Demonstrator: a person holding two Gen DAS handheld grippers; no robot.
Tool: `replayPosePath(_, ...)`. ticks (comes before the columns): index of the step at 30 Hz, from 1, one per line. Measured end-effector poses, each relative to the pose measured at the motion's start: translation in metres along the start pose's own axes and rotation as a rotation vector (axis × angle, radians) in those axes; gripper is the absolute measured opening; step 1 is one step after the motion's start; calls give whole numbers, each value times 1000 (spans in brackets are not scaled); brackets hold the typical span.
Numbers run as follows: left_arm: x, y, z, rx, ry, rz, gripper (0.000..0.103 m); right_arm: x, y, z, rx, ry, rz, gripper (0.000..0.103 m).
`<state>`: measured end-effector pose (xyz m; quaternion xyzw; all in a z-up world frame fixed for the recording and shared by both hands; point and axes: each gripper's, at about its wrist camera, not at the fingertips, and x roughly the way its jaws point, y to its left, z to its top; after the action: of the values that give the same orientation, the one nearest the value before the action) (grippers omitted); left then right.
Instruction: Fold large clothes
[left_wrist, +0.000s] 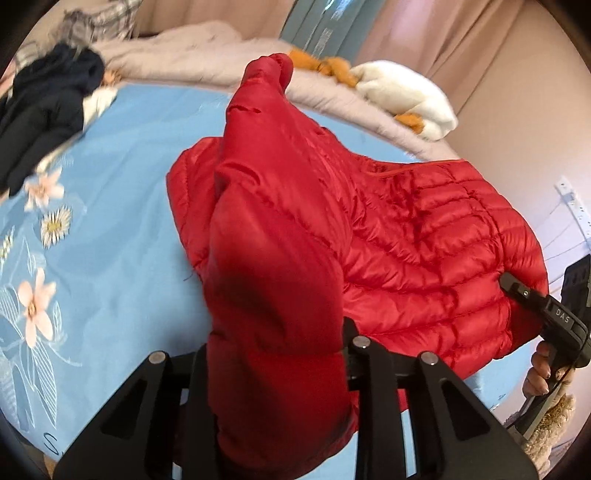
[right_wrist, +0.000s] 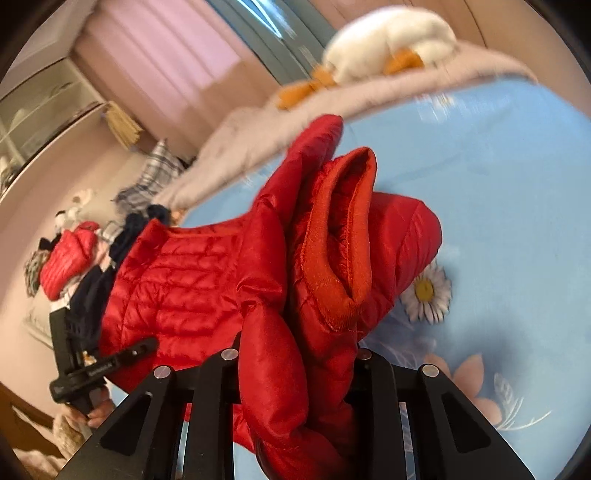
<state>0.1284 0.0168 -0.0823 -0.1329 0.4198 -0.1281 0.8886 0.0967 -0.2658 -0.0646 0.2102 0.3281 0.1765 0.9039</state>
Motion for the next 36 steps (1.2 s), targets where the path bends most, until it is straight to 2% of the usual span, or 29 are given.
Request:
replayPosePath(5, -21, -4, 14, 37, -70, -8, 26, -9, 8, 17, -35, -55, 9, 27)
replayPosePath(12, -18, 1, 25, 58, -116, 35, 26, 1, 2, 28, -41, -81, 6, 27)
replayPosePath(21, 16, 14, 38, 40, -78, 82, 27, 24, -5, 32, 1, -53, -6, 27)
replayPosePath(29, 50, 26, 28, 23, 9, 155, 27, 47, -20, 21, 50, 26, -76, 27)
replayPosePath(36, 61, 31, 22, 5, 39, 171, 29, 51, -33, 13, 105, 61, -98, 28)
